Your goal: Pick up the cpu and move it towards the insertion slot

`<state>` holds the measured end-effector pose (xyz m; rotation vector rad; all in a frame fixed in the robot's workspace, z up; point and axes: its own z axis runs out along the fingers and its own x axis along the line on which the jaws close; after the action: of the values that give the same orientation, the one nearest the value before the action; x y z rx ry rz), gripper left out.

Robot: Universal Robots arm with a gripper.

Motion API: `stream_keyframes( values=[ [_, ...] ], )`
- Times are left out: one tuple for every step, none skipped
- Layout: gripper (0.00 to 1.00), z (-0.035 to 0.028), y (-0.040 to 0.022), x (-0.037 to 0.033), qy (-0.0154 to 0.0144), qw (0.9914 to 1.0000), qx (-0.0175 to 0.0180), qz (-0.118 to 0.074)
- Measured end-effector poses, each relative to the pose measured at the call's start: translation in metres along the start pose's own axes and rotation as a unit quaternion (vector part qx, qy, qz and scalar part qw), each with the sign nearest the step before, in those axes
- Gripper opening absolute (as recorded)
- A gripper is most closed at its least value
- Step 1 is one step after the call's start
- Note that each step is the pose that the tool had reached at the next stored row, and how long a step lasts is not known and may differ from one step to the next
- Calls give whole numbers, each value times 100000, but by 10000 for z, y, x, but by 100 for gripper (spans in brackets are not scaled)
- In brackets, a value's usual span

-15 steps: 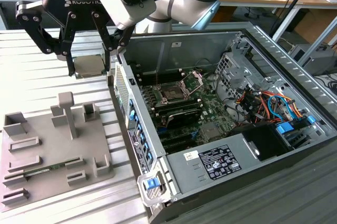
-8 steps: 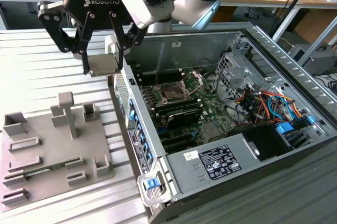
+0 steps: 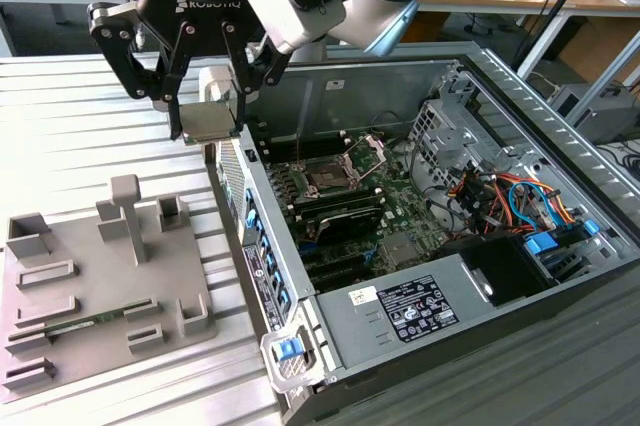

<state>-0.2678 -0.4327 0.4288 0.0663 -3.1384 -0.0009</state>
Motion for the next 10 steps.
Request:
stream_keyframes(
  values=[
    [55,0,0,-11,1,100000,2,1],
    [55,0,-1,-19,3,100000,1,1],
    [55,0,-1,-31,-1,100000,-3,1],
    [55,0,-2,-40,-3,100000,-2,0],
    [55,-1,-2,-58,4,100000,3,-1],
    [55,0,-3,-76,2,100000,-2,0],
    [55,0,-4,-84,1,100000,0,-2],
    [55,-1,-4,-92,4,100000,3,1],
    [55,0,-4,-103,2,100000,2,-1],
    [55,0,-5,-110,0,100000,2,1]
  ],
)
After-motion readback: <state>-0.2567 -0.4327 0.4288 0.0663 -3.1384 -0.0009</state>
